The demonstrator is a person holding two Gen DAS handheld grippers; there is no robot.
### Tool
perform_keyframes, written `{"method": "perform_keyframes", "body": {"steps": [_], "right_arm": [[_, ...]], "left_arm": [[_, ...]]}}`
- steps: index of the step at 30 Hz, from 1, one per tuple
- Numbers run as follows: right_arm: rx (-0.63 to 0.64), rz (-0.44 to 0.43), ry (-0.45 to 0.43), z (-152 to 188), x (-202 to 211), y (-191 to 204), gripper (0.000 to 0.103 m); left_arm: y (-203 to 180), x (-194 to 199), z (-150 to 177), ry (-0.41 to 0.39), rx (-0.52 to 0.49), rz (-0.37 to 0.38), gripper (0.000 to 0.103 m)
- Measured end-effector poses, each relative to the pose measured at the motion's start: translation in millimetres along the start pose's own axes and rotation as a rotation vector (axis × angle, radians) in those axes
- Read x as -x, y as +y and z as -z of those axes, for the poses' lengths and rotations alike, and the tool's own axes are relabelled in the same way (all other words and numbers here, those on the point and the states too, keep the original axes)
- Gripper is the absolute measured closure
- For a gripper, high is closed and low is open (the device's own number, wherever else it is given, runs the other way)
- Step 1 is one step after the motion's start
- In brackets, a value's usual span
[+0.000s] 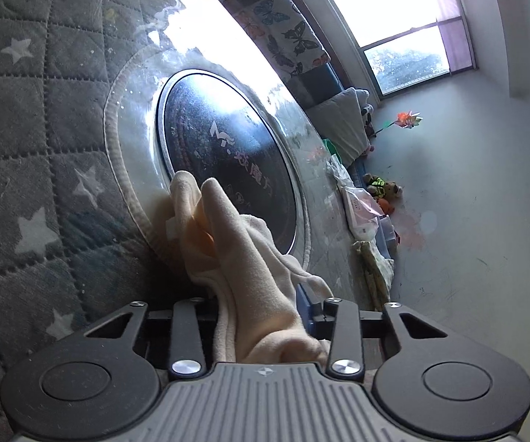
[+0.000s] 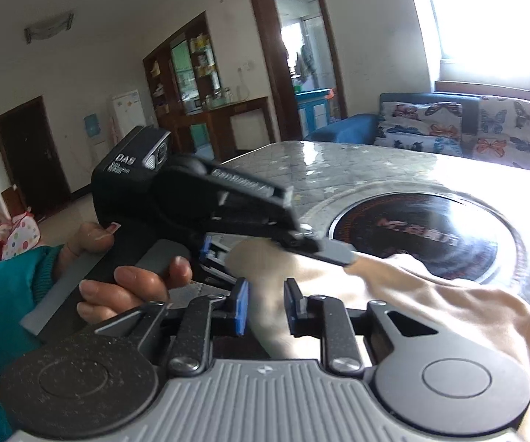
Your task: Fold clothes
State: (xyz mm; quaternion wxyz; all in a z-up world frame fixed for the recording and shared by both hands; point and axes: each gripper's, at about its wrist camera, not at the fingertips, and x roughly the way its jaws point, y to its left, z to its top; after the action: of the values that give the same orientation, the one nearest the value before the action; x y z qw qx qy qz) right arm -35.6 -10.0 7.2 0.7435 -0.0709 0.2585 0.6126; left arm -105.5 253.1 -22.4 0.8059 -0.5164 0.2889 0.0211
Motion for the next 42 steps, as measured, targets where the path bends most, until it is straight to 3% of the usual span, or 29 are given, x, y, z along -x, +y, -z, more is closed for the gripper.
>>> {"method": "perform_keyframes", "body": {"steps": [3, 5, 7, 13, 17, 20, 23, 24, 25, 33, 38, 42], "right_arm": [[-0.032, 0.084, -0.011, 9.6, 22.2, -14.7, 0.065], [-0.06, 0.151, -0.014, 15.4, 34.1, -27.4, 0.063], [-0.126, 0.286, -0.004, 22.2, 45.9, -56.3, 0.058], [-0.286, 0.479, 0.001, 36.1, 63.1, -110.1, 0.047], [-0.432, 0.427, -0.004, 51.9, 65.6, -139.5, 0.046], [-0.459, 0.407, -0.024, 56.2, 67.3, -144.3, 0.045], [-0.448, 0.391, -0.012, 52.8, 62.5, -141.6, 0.06], [-0.448, 0.389, -0.009, 51.9, 61.2, -141.1, 0.074], [-0.448, 0.387, -0.006, 51.0, 59.9, -140.6, 0.081], [-0.525, 0.367, -0.026, 52.2, 62.1, -147.0, 0.079], [-0.501, 0.355, -0.021, 50.9, 54.9, -142.0, 0.079], [-0.457, 0.37, -0.029, 48.1, 53.0, -133.0, 0.092]], "left_arm": [[0.2, 1.2, 1.1, -0.005, -0.034, -0.018, 0.065], [-0.3, 1.3, 1.9, -0.007, -0.061, -0.034, 0.065], [-2.3, 1.6, 3.4, -0.014, -0.094, -0.052, 0.065], [-13.5, -0.9, 7.6, -0.029, -0.194, -0.093, 0.065], [-19.6, -3.7, 9.6, -0.033, -0.255, -0.119, 0.065], [-21.8, -5.9, 10.8, -0.033, -0.284, -0.132, 0.065], [-22.4, -7.9, 11.1, -0.033, -0.3, -0.142, 0.065], [-22.2, -8.5, 10.9, -0.032, -0.303, -0.144, 0.065], [-22.0, -9.2, 10.8, -0.032, -0.306, -0.146, 0.065], [-18.5, -12.9, 9.5, -0.024, -0.316, -0.167, 0.065], [-18.6, -14.6, 10.2, -0.029, -0.331, -0.165, 0.065], [-22.7, -13.5, 10.8, -0.037, -0.369, -0.164, 0.073]]}}
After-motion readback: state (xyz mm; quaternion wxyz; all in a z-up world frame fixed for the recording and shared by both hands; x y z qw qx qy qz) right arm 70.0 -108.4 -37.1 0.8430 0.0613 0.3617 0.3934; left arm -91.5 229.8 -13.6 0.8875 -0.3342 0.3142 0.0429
